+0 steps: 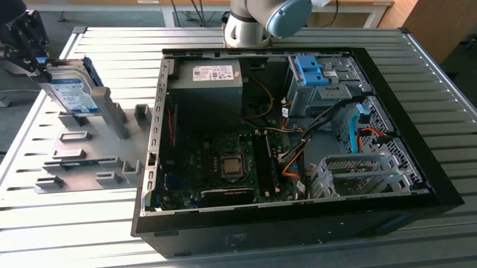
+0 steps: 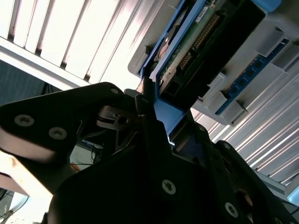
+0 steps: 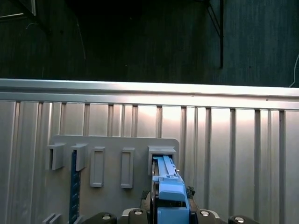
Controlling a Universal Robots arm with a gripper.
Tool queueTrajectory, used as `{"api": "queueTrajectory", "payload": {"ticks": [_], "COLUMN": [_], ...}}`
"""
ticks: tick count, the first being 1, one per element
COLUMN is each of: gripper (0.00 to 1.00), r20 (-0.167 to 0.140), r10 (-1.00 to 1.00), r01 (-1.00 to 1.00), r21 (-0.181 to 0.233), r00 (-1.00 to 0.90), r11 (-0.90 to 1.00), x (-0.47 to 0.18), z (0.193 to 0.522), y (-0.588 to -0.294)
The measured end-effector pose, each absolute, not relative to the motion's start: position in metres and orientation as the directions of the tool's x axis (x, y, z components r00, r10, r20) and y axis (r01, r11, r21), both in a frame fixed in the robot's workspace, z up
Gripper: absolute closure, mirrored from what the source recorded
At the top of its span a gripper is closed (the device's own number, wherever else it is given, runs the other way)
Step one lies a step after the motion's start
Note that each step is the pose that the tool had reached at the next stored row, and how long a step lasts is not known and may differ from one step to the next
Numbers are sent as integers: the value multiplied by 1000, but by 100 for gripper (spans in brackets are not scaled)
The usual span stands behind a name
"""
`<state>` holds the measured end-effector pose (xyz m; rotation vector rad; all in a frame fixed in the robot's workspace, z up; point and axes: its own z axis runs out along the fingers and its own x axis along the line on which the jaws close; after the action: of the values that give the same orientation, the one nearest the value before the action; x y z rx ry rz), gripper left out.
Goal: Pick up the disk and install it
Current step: 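Pick up the disk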
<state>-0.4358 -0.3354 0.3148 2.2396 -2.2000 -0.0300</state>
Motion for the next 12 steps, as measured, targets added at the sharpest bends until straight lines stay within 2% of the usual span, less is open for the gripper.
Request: {"api": "queueTrajectory", "payload": {"ticks": [12], "gripper": [63], "r20": [-12], "r10": [-1000], "r01": [-1000], "r21": [15], "r00": [18], "r11": [-18], "x": [-436], "z": [332], "y": [-335]}}
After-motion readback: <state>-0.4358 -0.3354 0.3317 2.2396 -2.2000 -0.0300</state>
